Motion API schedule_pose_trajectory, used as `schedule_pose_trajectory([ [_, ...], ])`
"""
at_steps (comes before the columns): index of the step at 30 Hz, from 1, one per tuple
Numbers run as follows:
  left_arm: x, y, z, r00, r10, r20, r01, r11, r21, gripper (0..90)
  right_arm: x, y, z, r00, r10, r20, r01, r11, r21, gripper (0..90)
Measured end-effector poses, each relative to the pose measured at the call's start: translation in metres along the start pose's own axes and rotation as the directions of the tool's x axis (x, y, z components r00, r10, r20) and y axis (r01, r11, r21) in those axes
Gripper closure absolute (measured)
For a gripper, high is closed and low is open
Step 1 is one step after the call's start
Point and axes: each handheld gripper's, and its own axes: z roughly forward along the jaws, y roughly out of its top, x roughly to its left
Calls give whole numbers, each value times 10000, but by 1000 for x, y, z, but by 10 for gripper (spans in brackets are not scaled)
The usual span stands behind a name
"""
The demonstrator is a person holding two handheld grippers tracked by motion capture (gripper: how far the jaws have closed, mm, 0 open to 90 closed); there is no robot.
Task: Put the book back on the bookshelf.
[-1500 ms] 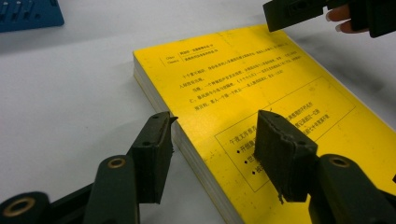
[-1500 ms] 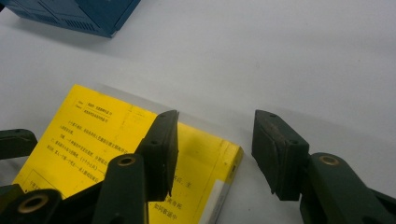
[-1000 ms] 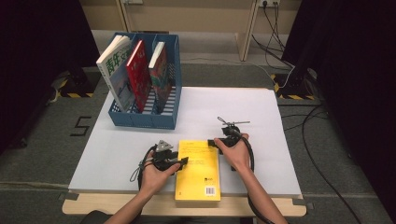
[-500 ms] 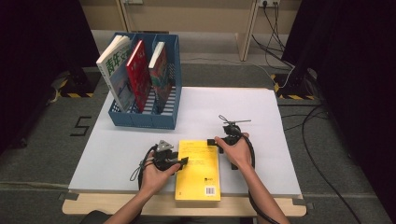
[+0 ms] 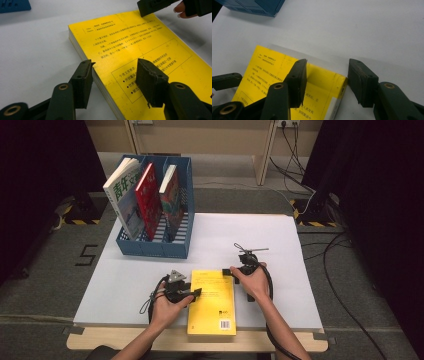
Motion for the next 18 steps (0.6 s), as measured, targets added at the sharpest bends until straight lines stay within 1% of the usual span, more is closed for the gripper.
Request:
schedule_pose_trajectory([
  [2,0,0,0,10000,4,19,-4,10000,25,467,1,0,0,9999,134,16,-134,9999,-3,511],
  [3,0,0,0,10000,43,-22,-43,10000,21,468,1,0,0,9999,127,68,-127,9999,-13,511],
  [6,-2,-1,0,9996,244,-156,-245,9997,-55,472,0,-1,-1,9996,269,50,-269,9996,-13,516],
  [8,-3,0,-1,9993,352,-149,-353,9994,-35,478,0,0,-2,9992,399,-13,-399,9992,46,517],
  [10,-3,0,-1,9993,341,-131,-341,9994,-41,481,0,0,-3,9994,325,92,-326,9994,134,514],
  [12,-3,-1,0,9995,294,-131,-295,9995,-66,484,-1,0,-3,9994,328,61,-328,9994,122,512],
  [15,-3,-1,-1,9995,265,-146,-266,9996,-69,486,-1,0,-4,9985,545,76,-547,9983,198,512],
  [18,-3,-1,0,9997,218,-132,-219,9997,-103,487,0,-1,-3,9983,586,71,-587,9982,147,512],
])
